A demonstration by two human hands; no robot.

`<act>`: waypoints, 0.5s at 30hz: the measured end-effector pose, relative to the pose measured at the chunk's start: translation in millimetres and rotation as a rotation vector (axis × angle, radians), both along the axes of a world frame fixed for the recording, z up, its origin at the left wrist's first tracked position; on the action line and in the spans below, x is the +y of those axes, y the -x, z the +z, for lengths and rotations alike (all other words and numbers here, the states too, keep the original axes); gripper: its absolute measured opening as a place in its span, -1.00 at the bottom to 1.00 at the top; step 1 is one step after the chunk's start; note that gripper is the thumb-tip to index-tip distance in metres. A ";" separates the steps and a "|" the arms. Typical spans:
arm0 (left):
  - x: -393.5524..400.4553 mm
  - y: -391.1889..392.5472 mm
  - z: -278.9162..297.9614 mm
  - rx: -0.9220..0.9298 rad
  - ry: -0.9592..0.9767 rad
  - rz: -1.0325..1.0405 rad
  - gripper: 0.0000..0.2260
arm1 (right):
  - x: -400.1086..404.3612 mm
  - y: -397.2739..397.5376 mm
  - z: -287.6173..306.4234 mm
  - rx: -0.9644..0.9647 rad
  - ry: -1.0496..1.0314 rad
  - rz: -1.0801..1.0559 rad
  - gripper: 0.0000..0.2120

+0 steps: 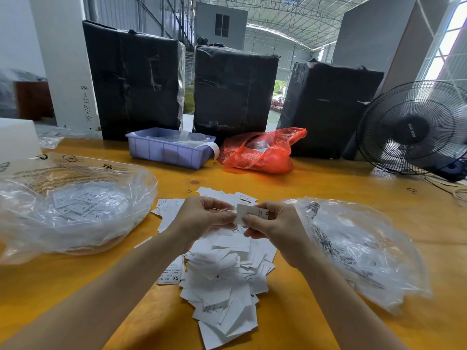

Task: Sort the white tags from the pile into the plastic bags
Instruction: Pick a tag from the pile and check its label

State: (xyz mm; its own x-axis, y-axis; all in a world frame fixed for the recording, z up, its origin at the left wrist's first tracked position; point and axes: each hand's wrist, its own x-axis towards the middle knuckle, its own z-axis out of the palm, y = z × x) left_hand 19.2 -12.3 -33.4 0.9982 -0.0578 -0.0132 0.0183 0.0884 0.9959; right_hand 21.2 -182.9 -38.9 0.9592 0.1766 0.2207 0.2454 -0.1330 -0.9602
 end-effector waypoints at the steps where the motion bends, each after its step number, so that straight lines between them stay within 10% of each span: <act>1: 0.0 0.1 -0.2 -0.007 -0.016 0.002 -0.86 | -0.7 -0.2 0.1 0.024 0.019 0.020 -0.93; 15: -3.5 -1.1 -4.6 -0.042 -0.144 -0.008 -0.89 | -3.5 2.4 3.4 0.077 0.092 0.066 -0.75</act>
State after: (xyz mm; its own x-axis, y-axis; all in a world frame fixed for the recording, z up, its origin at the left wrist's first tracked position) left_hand 20.3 -15.8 -38.0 0.9976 -0.0662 0.0198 -0.0235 -0.0553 0.9982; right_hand 18.7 -186.4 -35.6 0.9584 0.2559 0.1268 0.1825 -0.2070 -0.9612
